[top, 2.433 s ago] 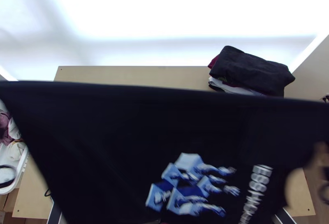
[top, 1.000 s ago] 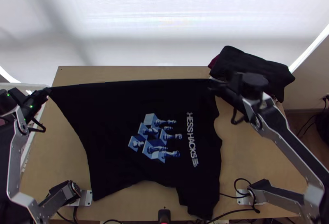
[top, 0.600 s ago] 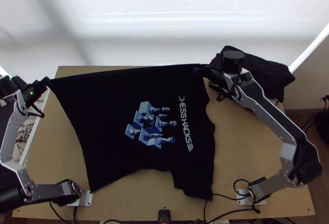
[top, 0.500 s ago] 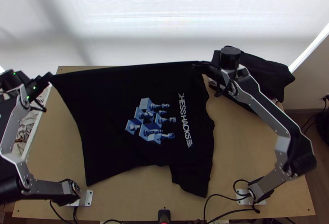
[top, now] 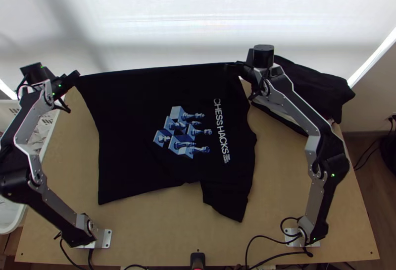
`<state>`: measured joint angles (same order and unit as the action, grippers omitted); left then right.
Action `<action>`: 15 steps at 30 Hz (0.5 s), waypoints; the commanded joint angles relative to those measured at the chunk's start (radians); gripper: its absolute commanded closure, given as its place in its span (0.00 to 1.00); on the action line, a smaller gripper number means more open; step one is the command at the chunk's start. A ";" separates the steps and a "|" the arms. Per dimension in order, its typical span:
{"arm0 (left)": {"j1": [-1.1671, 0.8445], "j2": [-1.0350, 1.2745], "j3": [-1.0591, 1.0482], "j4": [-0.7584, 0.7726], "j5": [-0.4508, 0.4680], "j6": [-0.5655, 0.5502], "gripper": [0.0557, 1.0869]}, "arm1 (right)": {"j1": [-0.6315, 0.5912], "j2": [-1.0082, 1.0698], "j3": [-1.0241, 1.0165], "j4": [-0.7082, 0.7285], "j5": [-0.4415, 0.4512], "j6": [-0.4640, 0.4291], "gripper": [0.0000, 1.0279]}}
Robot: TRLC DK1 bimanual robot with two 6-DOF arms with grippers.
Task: Fold the t-shirt
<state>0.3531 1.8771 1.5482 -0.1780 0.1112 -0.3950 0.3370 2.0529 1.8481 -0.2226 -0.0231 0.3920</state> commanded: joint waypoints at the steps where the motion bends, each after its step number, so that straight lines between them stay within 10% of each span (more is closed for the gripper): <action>1: 0.030 0.047 0.050 0.021 -0.071 -0.038 0.96 | -0.049 0.030 0.054 0.002 0.069 0.001 0.97; 3: 0.027 0.048 0.050 0.021 -0.071 -0.051 0.83 | -0.049 0.038 0.063 0.002 0.074 -0.001 0.75; 7: 0.024 0.043 0.053 0.021 -0.064 -0.082 0.04 | -0.046 0.038 0.074 -0.012 0.126 0.001 0.31; 15: 0.012 -0.073 0.059 -0.011 -0.044 -0.084 0.04 | 0.002 -0.053 0.157 -0.276 0.198 0.031 0.13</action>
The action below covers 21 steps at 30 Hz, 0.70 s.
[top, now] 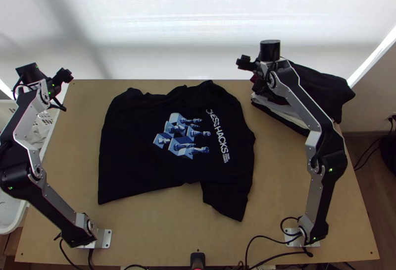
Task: Fold the t-shirt
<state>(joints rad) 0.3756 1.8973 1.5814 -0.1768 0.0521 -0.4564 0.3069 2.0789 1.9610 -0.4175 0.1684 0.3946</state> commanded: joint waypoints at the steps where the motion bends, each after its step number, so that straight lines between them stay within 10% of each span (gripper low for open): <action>1: -0.012 -0.119 0.023 -0.026 0.031 -0.022 0.04 | 0.040 -0.102 0.050 -0.139 0.003 0.035 0.13; 12: -0.055 -0.411 -0.109 -0.231 0.112 0.055 0.04 | 0.109 -0.387 -0.174 -0.707 -0.147 0.124 0.04; 21: -0.113 -0.636 -0.256 -0.343 0.114 0.176 0.04 | 0.060 -0.700 -0.720 -0.734 -0.412 0.109 0.08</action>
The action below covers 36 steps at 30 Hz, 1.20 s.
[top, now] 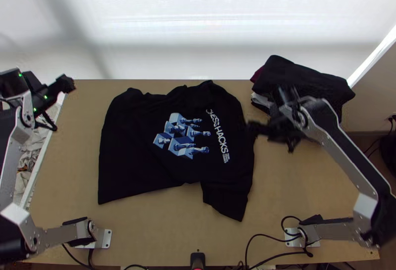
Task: Fold the t-shirt
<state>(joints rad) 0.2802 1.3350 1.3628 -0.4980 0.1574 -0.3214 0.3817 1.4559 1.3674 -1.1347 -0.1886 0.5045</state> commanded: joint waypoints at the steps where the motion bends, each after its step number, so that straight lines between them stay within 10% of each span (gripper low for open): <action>1: -0.021 -0.092 -0.048 -0.025 0.008 0.041 0.04 | -0.021 -0.098 -0.169 -0.020 -0.074 -0.017 0.12; 7: -0.053 -0.161 -0.088 -0.059 0.007 0.047 0.04 | -0.035 -0.150 -0.378 0.012 -0.114 -0.049 0.49; 36: -0.073 -0.224 -0.079 -0.152 -0.025 0.051 0.04 | 0.062 0.044 -0.544 0.352 -0.132 -0.029 0.47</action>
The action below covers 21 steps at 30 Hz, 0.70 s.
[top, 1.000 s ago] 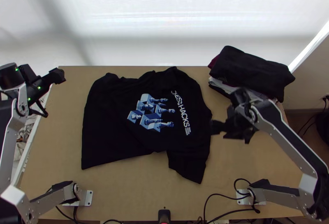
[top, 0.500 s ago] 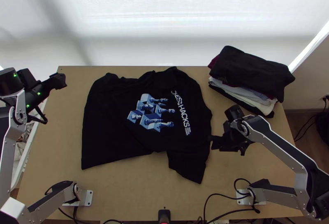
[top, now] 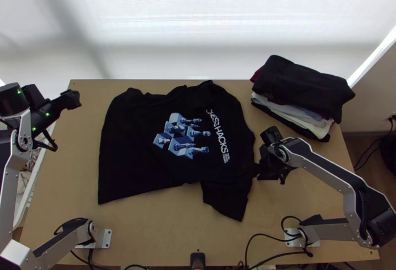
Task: Fold the t-shirt
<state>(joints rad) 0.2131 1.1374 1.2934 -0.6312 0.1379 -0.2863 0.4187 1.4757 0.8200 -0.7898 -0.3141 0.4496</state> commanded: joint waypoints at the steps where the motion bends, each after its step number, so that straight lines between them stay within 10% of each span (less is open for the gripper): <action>1: -0.012 -0.027 -0.009 -0.036 -0.006 0.030 0.04 | 0.034 0.026 0.005 0.009 -0.005 0.027 0.58; 4: -0.041 -0.011 -0.013 -0.156 -0.006 0.144 0.04 | 0.043 0.011 -0.005 0.050 -0.005 0.035 0.96; 12: -0.043 -0.004 -0.112 -0.530 0.057 0.509 0.05 | 0.052 -0.052 -0.007 0.064 -0.003 0.037 0.97; 21: -0.121 -0.004 -0.325 -0.723 -0.077 0.722 0.05 | 0.040 -0.055 -0.013 0.064 0.000 0.038 0.97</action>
<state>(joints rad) 0.1062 1.1374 1.0386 -1.3300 0.0811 0.3546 0.4625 1.4376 0.8196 -0.7300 -0.3145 0.4675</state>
